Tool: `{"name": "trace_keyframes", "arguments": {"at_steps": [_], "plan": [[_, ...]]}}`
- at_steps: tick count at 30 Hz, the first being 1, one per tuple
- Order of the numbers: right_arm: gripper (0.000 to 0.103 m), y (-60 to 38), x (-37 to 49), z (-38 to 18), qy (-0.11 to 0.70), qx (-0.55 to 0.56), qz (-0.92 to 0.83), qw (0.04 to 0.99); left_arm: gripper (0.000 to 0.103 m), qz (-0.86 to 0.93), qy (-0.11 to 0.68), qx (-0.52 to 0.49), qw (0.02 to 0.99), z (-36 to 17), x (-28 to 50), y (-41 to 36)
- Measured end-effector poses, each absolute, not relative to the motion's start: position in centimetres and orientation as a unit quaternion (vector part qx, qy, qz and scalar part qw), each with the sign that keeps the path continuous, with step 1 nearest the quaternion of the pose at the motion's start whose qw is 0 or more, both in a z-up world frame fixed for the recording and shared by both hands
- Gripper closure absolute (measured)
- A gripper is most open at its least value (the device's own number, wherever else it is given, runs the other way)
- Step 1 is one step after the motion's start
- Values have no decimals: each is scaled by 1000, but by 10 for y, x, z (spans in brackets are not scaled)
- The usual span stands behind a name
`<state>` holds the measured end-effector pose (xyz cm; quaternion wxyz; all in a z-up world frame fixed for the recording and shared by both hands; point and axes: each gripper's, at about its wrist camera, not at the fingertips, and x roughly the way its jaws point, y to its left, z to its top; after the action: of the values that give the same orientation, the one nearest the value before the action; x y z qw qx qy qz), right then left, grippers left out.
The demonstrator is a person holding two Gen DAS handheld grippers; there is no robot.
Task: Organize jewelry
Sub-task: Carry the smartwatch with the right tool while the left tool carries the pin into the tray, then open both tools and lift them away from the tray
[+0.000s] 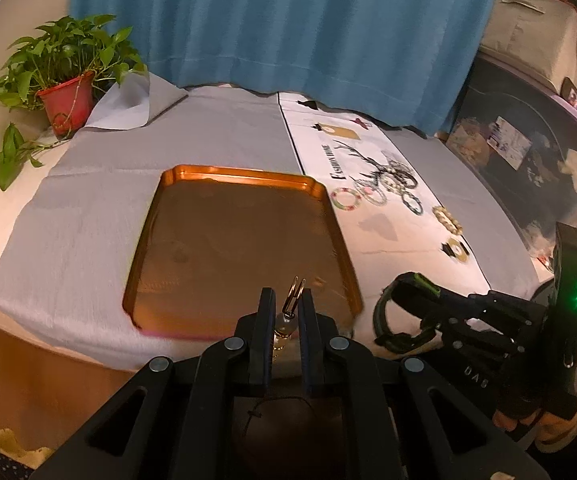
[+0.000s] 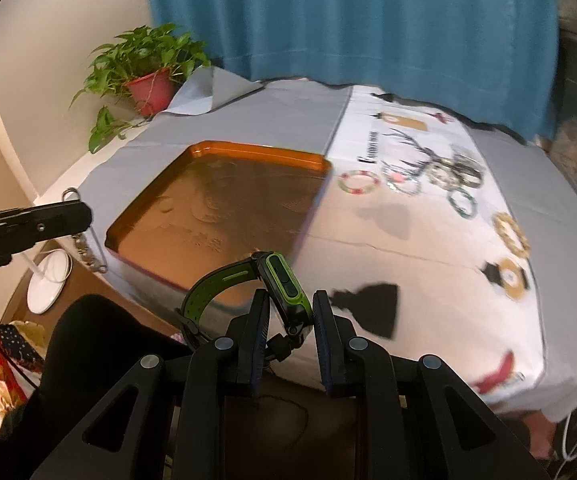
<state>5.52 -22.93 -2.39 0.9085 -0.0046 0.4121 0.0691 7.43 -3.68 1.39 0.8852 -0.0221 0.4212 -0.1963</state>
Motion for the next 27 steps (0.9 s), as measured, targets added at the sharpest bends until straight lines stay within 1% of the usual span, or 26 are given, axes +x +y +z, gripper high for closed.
{"name": "trace_keyframes", "arguments": {"at_steps": [14,21,22,23,24,25,26,27], "plan": [[80,-176,151,-51,439,-24,86,894,94,-163,440,-14,883,-22,162,-20],[80,-167,179,-68,450,-29,79,889,93,-134,449,-1,883,-43,192,-12],[79,-167,182,-72,454,-30,76,887,84,-130,452,0,882,-46,195,-11],[78,-166,184,-74,456,-33,72,887,53,-124,462,3,878,-49,199,-11],[75,-165,184,-75,456,-36,71,886,31,-114,470,6,875,-52,202,-10],[59,-165,185,-75,458,-44,67,885,2,-96,476,9,874,-54,202,-9],[35,-165,183,-75,457,-51,62,886,1,-83,467,8,880,-53,199,-8],[26,-165,181,-73,453,-53,62,888,1,-77,455,6,887,-51,194,-6]]}}
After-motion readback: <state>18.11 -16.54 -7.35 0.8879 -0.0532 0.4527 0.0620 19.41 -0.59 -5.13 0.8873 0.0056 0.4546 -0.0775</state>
